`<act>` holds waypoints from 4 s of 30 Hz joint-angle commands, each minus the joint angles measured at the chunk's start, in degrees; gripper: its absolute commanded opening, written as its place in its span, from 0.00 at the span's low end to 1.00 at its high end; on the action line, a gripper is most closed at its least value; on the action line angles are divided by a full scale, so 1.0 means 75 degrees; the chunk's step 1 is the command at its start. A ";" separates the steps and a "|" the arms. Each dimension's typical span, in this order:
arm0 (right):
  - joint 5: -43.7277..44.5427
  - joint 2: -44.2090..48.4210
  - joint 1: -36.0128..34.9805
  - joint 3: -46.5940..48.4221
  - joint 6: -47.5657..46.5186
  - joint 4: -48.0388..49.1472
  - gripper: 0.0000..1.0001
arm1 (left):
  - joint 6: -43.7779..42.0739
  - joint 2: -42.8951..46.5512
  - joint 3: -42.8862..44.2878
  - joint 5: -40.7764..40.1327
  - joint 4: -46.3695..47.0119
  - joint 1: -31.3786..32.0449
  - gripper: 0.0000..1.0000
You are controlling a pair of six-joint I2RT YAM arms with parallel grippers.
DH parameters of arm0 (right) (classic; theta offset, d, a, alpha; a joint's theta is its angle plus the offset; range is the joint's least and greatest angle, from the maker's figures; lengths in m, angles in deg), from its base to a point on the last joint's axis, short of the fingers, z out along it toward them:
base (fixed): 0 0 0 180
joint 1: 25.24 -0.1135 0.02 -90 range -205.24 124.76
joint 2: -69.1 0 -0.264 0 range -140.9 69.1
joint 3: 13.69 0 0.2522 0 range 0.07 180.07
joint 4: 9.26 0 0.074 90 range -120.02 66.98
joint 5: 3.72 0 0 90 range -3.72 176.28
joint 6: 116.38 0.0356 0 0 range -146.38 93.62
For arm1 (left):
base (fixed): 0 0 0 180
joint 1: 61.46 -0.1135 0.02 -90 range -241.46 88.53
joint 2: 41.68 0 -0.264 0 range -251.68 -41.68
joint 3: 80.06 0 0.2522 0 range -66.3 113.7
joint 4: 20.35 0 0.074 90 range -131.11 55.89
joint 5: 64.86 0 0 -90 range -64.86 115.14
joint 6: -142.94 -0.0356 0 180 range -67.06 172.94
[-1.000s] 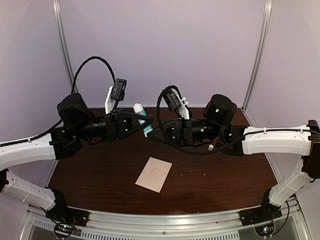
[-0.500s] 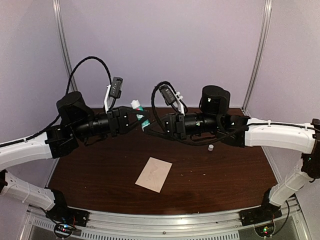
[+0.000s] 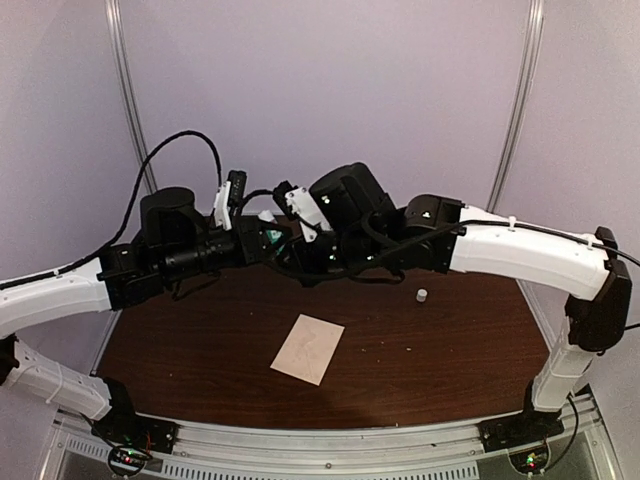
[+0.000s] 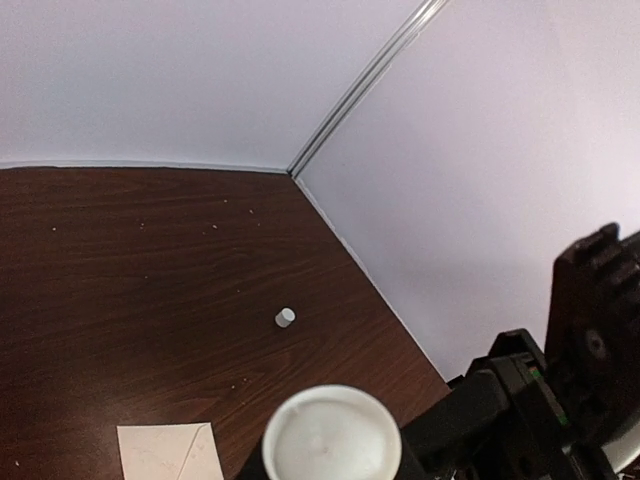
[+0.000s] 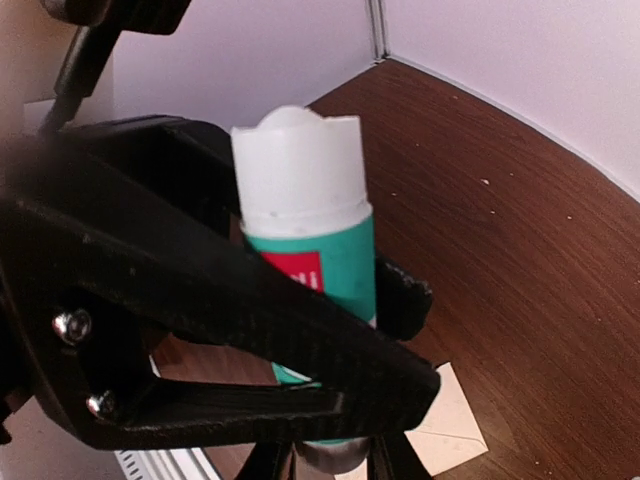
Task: Place the letter into the envelope and seal it
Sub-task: Screw the solid glue into position.
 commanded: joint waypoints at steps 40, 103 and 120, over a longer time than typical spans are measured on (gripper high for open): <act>-0.6977 0.2122 0.1038 -0.4607 0.3540 0.8816 0.62 | -0.0185 0.0794 -0.0256 0.3910 0.2765 0.0164 0.00; 0.0825 0.0530 -0.0519 -0.0824 0.0769 0.1308 0.04 | 0.0592 0.0207 -0.0297 0.0692 0.0848 0.0197 0.00; -0.6167 0.2274 0.0998 -0.4372 0.2267 0.6616 0.67 | -0.0367 0.0858 -0.0205 0.2950 0.1625 0.0186 0.02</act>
